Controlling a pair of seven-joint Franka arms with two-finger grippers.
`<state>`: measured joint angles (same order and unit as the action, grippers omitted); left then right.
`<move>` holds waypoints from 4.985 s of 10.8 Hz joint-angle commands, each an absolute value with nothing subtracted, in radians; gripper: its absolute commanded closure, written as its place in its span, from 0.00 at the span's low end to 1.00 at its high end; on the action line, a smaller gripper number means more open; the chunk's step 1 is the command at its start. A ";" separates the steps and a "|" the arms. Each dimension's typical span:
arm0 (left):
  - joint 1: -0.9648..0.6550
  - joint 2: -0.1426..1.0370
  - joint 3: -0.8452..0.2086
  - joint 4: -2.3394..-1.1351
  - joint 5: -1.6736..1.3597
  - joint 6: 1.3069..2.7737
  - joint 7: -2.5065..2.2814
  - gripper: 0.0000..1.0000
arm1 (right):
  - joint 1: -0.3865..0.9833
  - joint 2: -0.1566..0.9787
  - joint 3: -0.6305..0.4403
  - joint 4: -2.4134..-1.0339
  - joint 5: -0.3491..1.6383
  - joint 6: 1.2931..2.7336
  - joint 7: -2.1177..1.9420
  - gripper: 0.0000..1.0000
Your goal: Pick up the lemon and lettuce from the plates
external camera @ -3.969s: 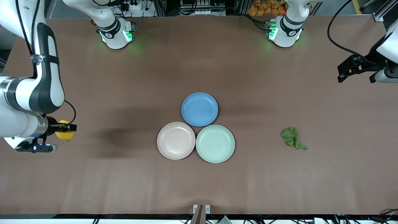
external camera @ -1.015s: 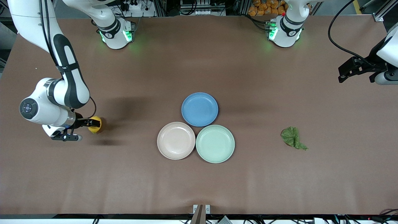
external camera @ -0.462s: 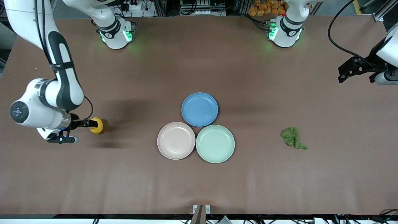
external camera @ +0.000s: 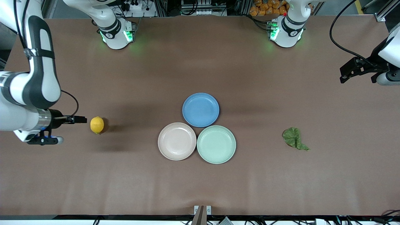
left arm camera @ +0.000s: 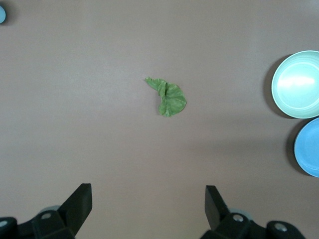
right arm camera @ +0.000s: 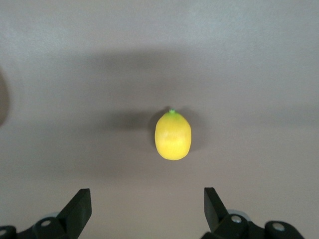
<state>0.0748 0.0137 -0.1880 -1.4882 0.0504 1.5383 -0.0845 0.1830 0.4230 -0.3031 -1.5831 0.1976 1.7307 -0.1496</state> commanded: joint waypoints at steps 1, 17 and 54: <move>0.083 0.002 -0.192 -1.497 0.031 1.546 -0.103 0.00 | 0.179 0.379 -0.299 -1.545 0.141 1.671 -0.115 0.00; 0.084 0.008 -0.192 -1.497 0.031 1.549 -0.101 0.00 | 0.192 0.067 -0.302 -1.560 0.058 1.478 0.046 0.00; 0.078 0.017 -0.213 -1.483 -0.005 1.568 -0.087 0.00 | -0.035 0.049 0.002 -1.486 -0.002 1.456 0.049 0.00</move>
<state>0.0729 0.0161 -0.2108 -1.4912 -0.0013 1.5628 -0.0845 -0.0192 0.0553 -0.0121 -1.4838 0.0144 1.4625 0.0455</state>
